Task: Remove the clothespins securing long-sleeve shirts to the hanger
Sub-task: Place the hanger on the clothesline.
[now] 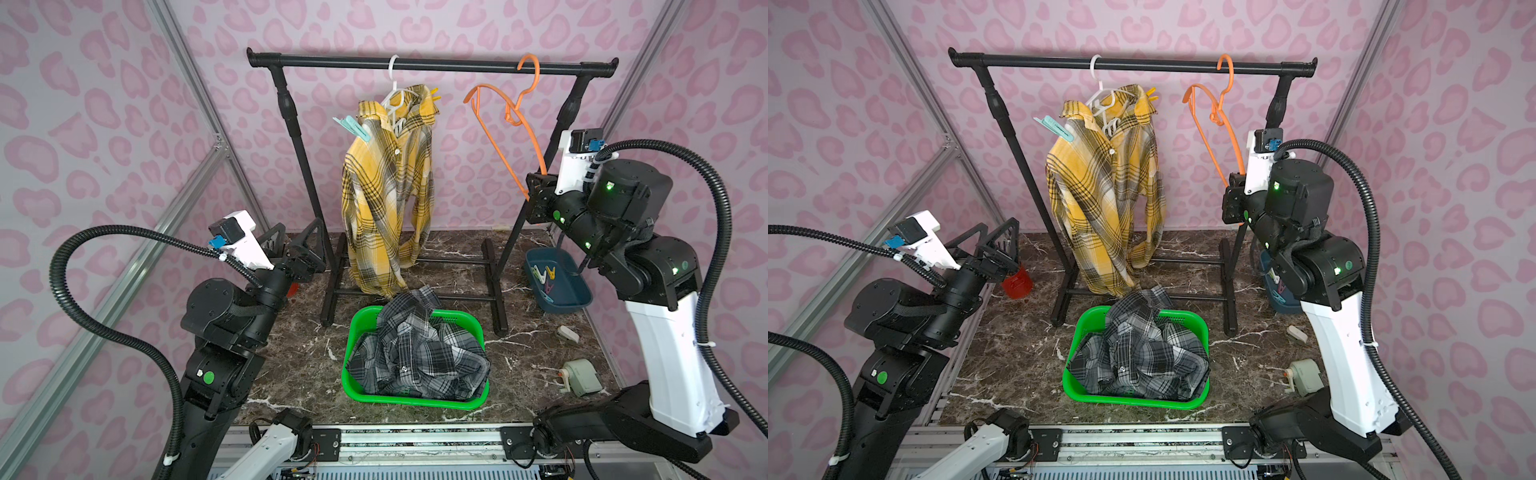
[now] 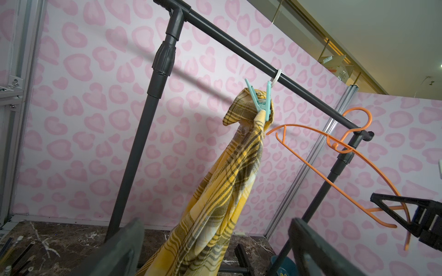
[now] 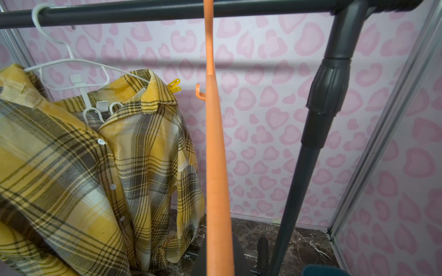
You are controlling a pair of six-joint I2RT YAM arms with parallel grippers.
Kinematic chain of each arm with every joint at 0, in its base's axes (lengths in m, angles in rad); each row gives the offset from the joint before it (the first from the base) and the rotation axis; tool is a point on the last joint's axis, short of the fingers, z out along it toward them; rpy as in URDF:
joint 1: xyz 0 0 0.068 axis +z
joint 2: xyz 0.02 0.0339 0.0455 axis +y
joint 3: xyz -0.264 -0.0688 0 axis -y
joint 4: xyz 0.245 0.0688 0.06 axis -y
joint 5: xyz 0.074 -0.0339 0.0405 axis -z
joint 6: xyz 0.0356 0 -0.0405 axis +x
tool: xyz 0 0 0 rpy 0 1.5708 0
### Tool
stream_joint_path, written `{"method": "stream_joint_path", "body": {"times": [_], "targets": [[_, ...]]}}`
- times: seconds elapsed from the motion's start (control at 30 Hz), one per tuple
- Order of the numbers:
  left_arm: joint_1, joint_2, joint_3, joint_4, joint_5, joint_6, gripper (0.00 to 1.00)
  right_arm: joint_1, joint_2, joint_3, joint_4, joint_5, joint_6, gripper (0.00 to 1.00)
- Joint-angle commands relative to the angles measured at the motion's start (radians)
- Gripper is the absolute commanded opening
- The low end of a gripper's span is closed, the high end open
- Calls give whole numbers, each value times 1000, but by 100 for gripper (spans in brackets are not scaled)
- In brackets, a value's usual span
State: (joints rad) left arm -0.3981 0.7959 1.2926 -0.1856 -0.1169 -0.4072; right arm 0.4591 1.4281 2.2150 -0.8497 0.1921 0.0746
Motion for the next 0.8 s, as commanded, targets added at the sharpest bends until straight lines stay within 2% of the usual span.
{"method": "stream_joint_path", "body": {"times": [0.0,0.43,0.77], "targets": [[2,-1,-2,12,-10,16,97,-17,8,6,70,-13,-6,0],[2,1,-13,5,-7,11,97,-87,79,56,87,-45,-3,0],[2,-2,-19,-7,-14,18,97,-94,119,45,68,-70,6,0]]}}
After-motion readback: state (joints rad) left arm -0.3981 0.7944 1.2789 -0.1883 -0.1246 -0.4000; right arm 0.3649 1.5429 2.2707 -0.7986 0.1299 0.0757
